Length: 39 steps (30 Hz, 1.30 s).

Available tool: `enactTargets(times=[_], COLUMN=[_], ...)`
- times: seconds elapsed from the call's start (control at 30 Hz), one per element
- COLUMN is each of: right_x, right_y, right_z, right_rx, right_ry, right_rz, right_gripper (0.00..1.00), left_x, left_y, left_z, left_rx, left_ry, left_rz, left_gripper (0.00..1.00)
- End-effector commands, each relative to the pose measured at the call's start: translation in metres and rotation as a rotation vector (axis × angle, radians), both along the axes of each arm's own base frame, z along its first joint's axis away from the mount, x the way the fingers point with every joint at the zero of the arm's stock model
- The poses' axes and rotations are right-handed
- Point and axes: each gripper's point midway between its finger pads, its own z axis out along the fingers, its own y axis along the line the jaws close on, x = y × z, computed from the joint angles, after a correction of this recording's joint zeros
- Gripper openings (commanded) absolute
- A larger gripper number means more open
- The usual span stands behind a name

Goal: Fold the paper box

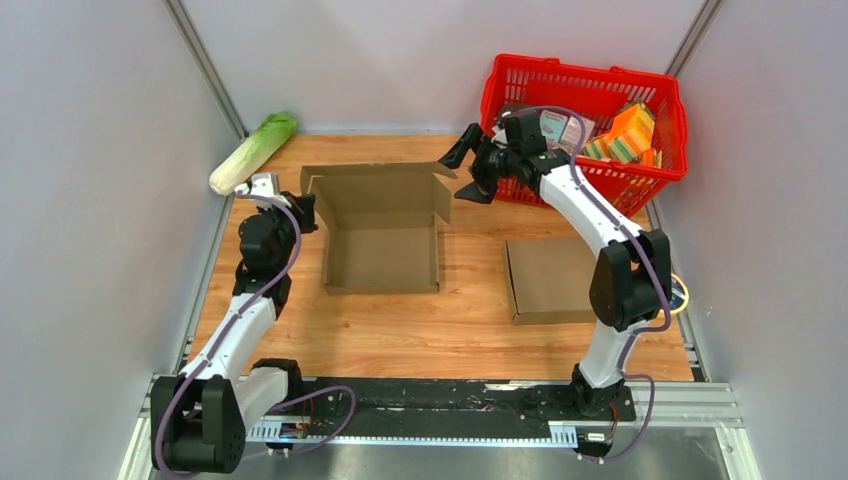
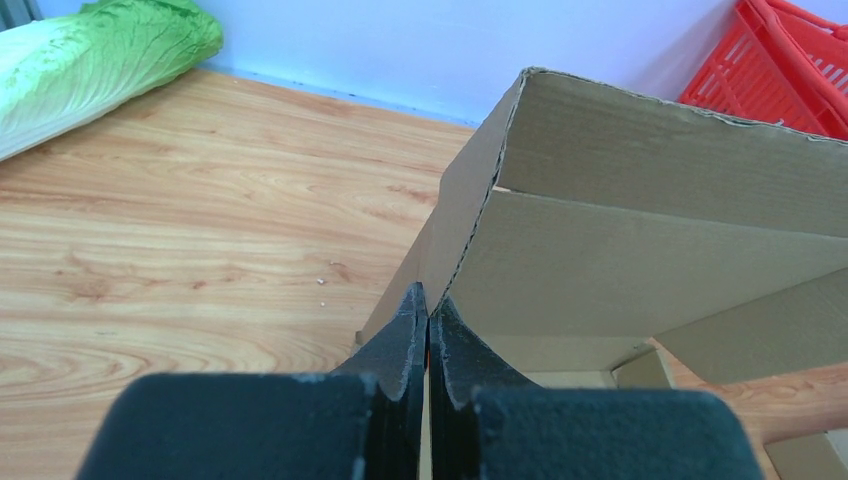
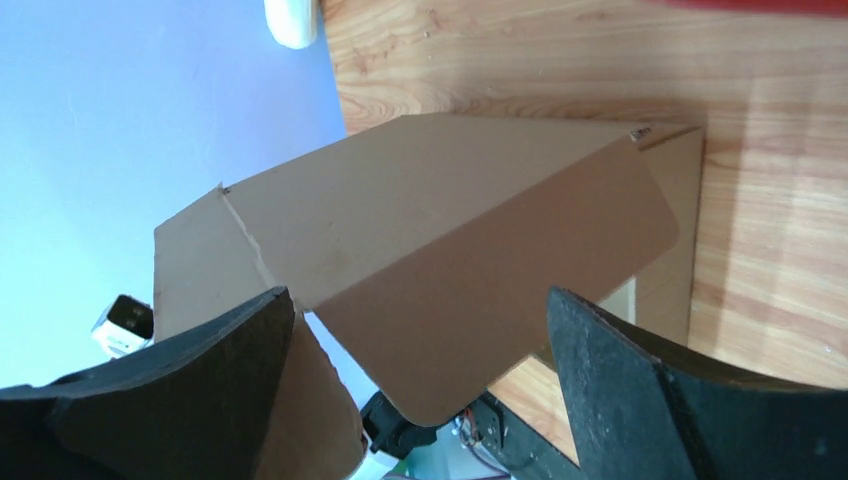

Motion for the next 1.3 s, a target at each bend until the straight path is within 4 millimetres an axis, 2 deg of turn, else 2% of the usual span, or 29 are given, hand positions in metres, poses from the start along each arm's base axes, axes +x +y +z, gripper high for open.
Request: enactTargets(times=[0.0, 0.17, 0.37, 0.47, 0.67, 0.87, 0.9, 1.0, 1.03, 1.1, 1.13, 1.2, 1.27], right_x=[-0.014, -0.035, -0.048, -0.051, -0.052, -0.064, -0.068, -0.075, -0.079, -0.081, -0.086, -0.086, -0.088], right_y=[0.032, 0.051, 0.055, 0.06, 0.066, 0.066, 0.063, 0.056, 0.054, 0.054, 0.051, 0.055, 0.054], right_z=[0.034, 0.034, 0.023, 0.035, 0.039, 0.014, 0.003, -0.008, -0.019, -0.021, -0.034, -0.032, -0.039], right_rx=[0.138, 0.231, 0.309, 0.347, 0.383, 0.282, 0.242, 0.191, 0.176, 0.187, 0.176, 0.201, 0.183], right_ry=[-0.027, 0.052, 0.214, 0.216, 0.247, 0.152, 0.127, 0.08, 0.088, 0.056, 0.075, 0.048, 0.04], right_rz=[0.066, 0.016, -0.097, -0.124, -0.178, -0.146, -0.132, -0.109, -0.105, -0.092, -0.09, -0.068, -0.059], right_gripper=[1.0, 1.0, 1.0, 1.0, 1.0, 1.0, 1.0, 0.99, 0.99, 0.99, 0.99, 0.97, 0.95], left_x=[-0.007, -0.008, -0.008, -0.008, -0.011, -0.018, -0.019, -0.023, -0.024, -0.028, -0.03, -0.036, -0.043], left_y=[-0.005, -0.009, -0.012, -0.016, -0.017, -0.014, -0.013, -0.012, -0.011, -0.011, -0.009, -0.005, -0.001], left_z=[-0.003, -0.002, -0.004, -0.004, -0.011, -0.017, -0.017, -0.022, -0.026, -0.029, -0.035, -0.04, -0.046], left_rx=[0.001, -0.023, -0.054, -0.077, -0.081, -0.074, -0.074, -0.077, -0.079, -0.094, -0.102, -0.131, -0.158], left_ry=[0.015, 0.014, 0.031, 0.037, 0.049, 0.053, 0.048, 0.055, 0.064, 0.072, 0.087, 0.109, 0.141], left_rz=[-0.026, -0.041, -0.054, -0.068, -0.068, -0.054, -0.051, -0.042, -0.04, -0.034, -0.022, 0.01, 0.043], left_gripper=[0.0, 0.0, 0.0, 0.0, 0.0, 0.0, 0.0, 0.0, 0.0, 0.0, 0.0, 0.0, 0.03])
